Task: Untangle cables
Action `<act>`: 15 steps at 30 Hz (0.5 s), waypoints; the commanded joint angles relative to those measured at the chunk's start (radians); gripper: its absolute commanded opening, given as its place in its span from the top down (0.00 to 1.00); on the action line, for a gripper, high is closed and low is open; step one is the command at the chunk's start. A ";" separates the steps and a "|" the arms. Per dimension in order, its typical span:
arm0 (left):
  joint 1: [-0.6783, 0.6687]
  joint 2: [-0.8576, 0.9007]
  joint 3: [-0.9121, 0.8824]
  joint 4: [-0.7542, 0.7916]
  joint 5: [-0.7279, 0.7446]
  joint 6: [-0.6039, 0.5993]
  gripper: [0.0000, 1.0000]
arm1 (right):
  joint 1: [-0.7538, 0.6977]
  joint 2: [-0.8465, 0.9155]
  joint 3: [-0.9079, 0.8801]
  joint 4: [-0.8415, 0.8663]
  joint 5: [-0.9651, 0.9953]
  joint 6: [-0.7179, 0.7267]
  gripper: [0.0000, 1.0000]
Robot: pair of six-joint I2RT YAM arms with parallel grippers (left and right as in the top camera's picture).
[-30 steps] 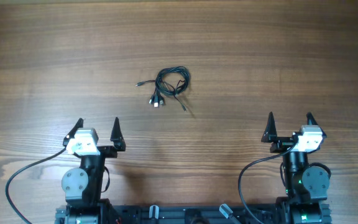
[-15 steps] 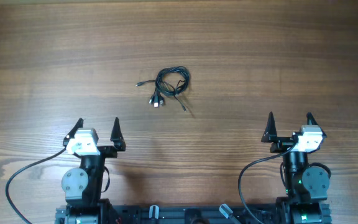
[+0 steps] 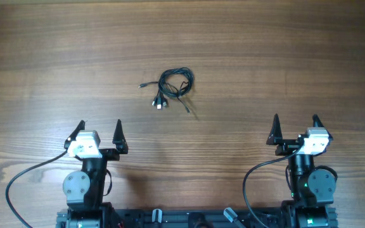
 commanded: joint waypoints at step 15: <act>-0.005 0.001 -0.007 -0.003 -0.009 0.019 0.00 | -0.004 -0.010 -0.001 0.008 0.017 0.014 0.00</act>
